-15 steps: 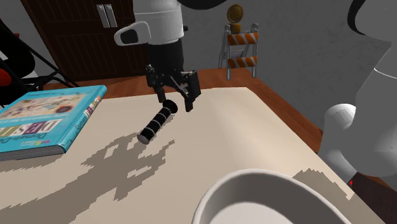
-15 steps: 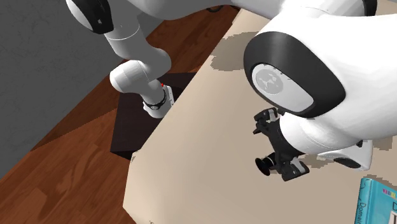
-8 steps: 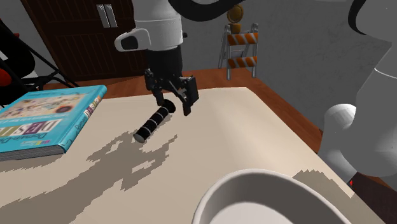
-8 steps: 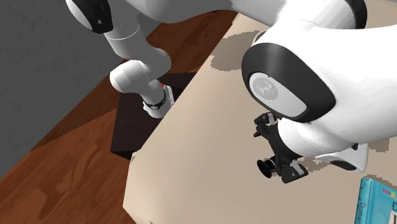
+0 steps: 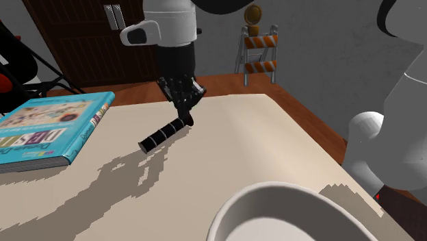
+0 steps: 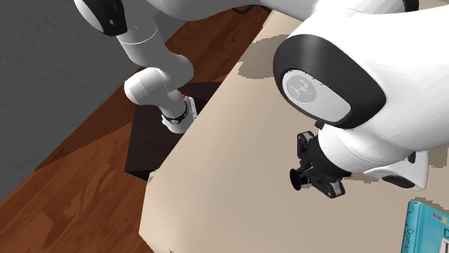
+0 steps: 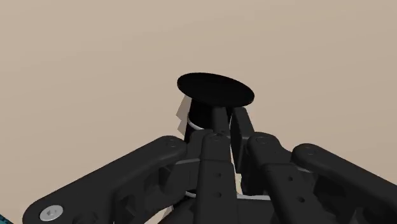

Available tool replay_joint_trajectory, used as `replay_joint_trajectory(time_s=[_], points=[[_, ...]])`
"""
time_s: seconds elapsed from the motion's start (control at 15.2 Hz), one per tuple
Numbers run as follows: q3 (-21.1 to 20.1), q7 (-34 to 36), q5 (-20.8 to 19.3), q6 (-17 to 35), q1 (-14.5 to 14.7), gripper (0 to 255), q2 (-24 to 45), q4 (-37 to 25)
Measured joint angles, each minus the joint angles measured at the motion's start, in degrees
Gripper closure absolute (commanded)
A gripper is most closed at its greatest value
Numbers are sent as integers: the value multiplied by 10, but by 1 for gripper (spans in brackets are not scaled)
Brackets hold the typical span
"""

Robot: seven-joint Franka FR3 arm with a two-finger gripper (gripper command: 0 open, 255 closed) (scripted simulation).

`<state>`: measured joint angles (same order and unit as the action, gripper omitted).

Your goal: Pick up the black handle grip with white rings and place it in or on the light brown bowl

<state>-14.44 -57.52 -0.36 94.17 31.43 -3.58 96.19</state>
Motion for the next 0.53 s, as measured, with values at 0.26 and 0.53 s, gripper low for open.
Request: replay_joint_trajectory(time_s=[0.26, 0.53], points=[[-2, 0, 1, -15, 1, 0, 3, -7], [-19, 72, -25, -6, 15, 0, 28, -32]])
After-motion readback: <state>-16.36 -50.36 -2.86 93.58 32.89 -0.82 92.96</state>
